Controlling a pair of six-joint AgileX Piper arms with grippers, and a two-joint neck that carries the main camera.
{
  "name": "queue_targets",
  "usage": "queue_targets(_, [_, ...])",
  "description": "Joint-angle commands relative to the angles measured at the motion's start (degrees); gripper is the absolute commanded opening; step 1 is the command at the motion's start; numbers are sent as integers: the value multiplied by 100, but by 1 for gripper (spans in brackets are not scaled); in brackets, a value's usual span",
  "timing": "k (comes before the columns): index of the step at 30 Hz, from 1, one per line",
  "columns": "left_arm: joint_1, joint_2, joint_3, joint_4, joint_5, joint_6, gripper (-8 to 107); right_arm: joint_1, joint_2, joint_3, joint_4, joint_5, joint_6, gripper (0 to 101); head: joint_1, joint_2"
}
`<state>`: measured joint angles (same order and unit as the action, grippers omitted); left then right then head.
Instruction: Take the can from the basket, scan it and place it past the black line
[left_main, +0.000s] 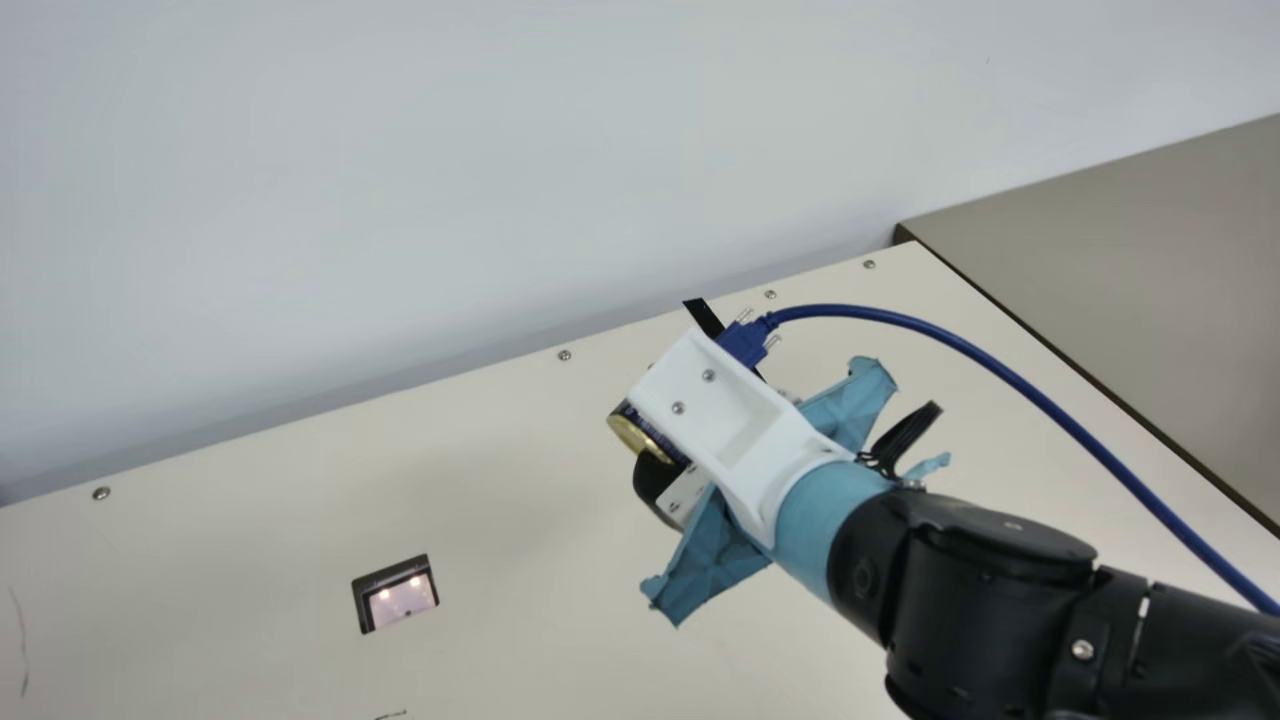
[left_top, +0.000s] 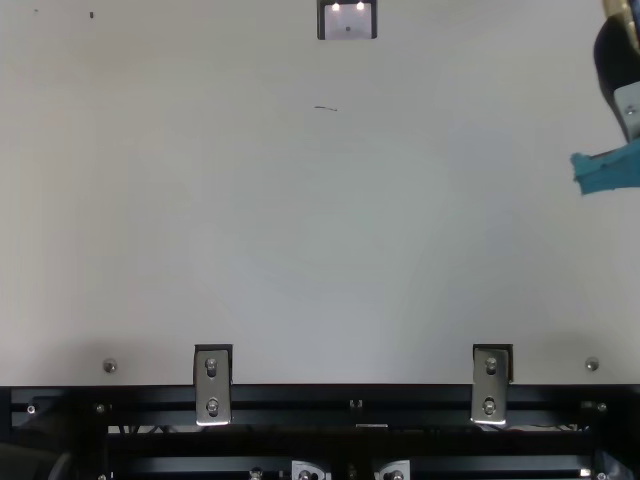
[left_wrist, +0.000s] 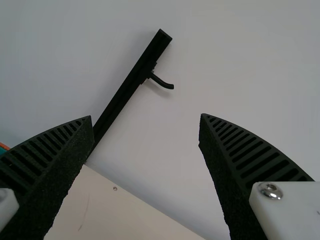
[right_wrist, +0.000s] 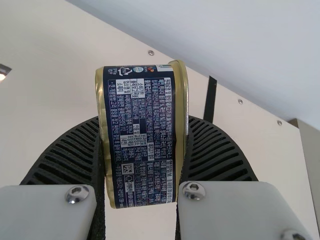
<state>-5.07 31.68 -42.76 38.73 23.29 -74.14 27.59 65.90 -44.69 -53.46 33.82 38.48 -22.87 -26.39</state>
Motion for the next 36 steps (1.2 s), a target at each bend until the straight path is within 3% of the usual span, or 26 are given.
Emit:
queue_targets(1, [0, 0, 0, 0, 0, 0, 90, -45, -21, 3, -63, 34, 91, 0, -213, -115])
queue_targets(17, [0, 0, 0, 0, 0, 0, 90, -534, -230, 119, -518, 205, 751, 0, -213, -115])
queue_targets(36, [0, 0, 0, 0, 0, 0, 90, -1618, -764, 295, -28, 185, 219, 0, -213, -115])
